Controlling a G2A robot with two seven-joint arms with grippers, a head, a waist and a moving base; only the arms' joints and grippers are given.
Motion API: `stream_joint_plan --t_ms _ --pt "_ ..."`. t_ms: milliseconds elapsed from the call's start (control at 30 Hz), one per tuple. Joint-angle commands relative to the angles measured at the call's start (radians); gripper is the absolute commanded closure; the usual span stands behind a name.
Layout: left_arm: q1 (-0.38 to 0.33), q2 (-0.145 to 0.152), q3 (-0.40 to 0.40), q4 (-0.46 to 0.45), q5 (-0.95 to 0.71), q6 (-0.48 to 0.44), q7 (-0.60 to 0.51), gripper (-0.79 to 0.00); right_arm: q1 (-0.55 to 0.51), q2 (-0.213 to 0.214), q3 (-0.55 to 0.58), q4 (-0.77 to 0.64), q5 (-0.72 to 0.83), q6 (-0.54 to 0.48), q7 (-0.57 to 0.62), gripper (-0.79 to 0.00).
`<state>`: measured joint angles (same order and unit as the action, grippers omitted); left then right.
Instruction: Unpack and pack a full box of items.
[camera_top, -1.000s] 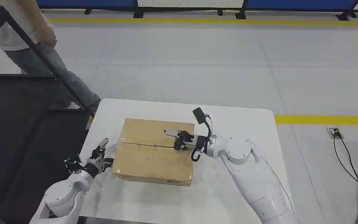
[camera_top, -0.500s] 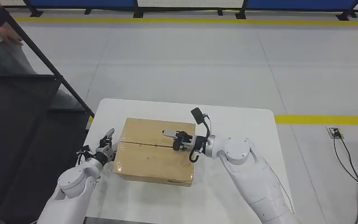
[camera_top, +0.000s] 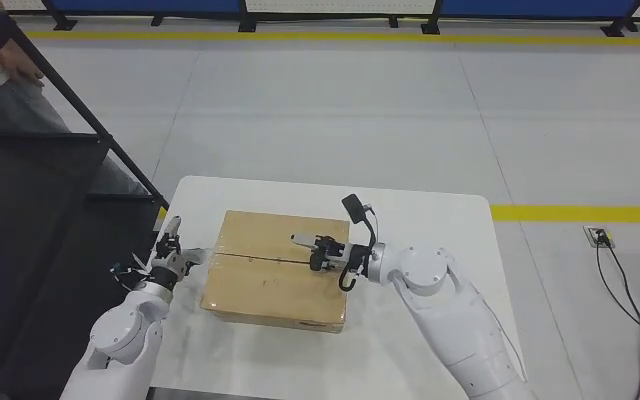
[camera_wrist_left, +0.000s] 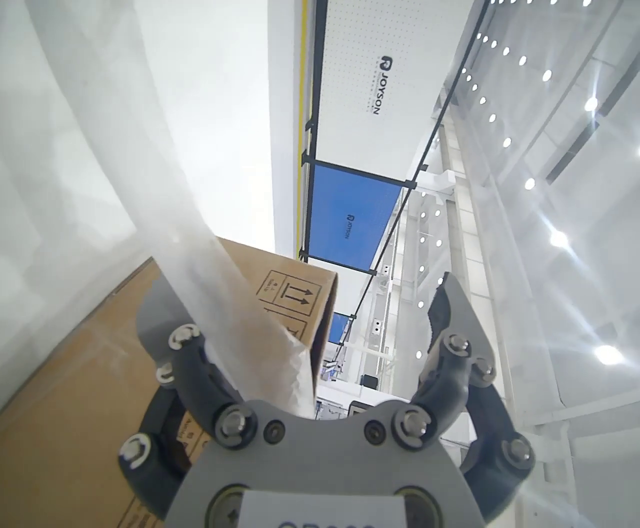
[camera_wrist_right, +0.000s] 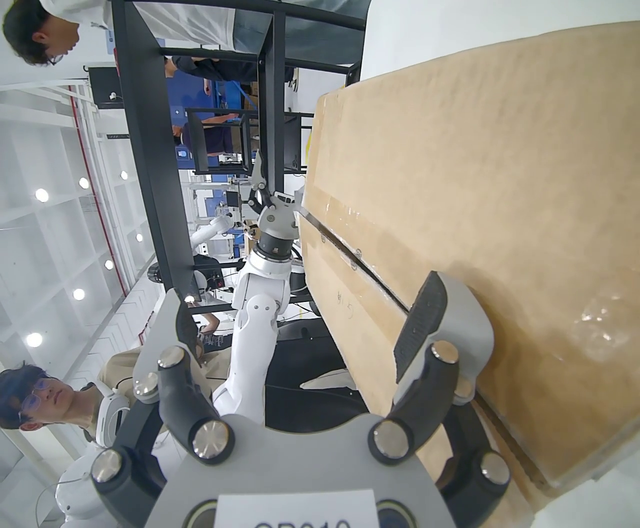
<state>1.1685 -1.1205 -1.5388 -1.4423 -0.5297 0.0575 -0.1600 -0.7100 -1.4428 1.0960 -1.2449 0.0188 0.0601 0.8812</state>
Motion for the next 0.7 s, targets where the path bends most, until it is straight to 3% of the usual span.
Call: stream_joint_plan --t_ms 0,667 --pt "0.018 0.001 -0.011 -0.039 0.020 -0.009 0.014 -0.785 0.002 0.001 0.000 0.003 0.003 -0.001 0.002 -0.785" --pt "0.117 0.000 -0.048 -0.289 0.244 -0.048 0.094 -0.785 0.005 0.008 -0.014 0.022 0.026 -0.014 0.006 -0.785"
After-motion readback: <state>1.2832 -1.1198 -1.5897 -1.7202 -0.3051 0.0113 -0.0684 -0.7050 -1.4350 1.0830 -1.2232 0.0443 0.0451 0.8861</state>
